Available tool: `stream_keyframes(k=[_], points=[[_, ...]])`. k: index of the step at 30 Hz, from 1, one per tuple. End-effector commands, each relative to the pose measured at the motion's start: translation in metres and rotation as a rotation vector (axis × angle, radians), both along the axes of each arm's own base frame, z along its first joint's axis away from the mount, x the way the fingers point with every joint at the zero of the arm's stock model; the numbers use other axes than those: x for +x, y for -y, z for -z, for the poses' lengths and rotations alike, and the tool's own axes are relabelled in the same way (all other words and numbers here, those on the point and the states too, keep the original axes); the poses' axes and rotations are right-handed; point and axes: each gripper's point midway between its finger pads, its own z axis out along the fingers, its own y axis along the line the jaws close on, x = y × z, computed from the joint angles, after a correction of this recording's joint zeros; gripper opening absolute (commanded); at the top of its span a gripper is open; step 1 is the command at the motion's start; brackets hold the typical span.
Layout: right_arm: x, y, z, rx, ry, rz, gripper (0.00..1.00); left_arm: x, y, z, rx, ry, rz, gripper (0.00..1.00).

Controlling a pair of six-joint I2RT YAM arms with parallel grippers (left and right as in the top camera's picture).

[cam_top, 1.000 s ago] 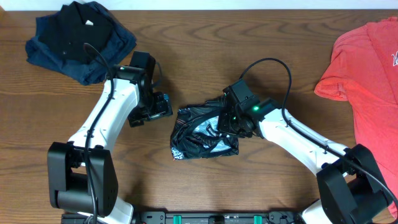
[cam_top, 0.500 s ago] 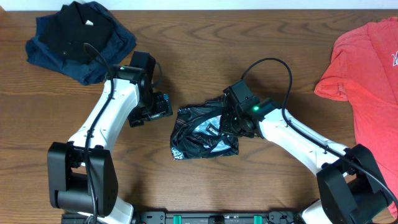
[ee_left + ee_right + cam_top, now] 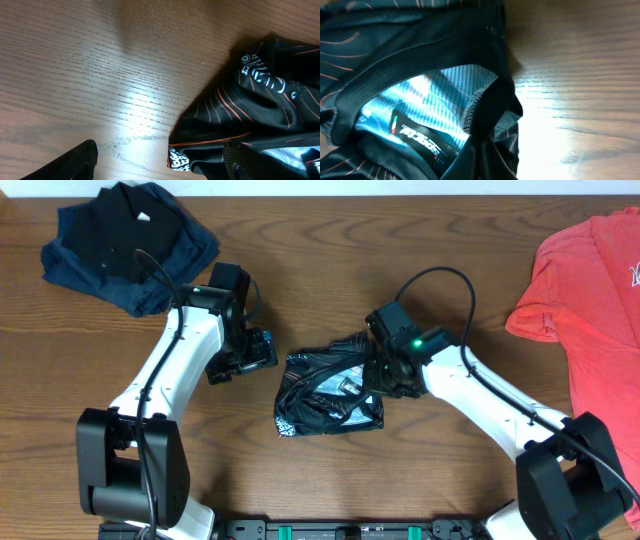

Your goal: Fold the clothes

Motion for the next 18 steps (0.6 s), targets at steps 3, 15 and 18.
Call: stream_keyframes(k=[3, 15, 18], points=[[0.010, 0.017, -0.007, -0.064, 0.024, -0.007, 0.03, -0.002, -0.004, 0.003, 0.014, -0.007, 0.009, 0.82], [-0.003, 0.045, -0.001, -0.190, -0.028, 0.013, 0.14, -0.002, -0.004, 0.003, 0.014, -0.007, 0.009, 0.82], [-0.005, 0.047, 0.001, -0.196, -0.034, 0.013, 0.22, -0.002, -0.004, 0.003, 0.014, -0.008, 0.009, 0.82]])
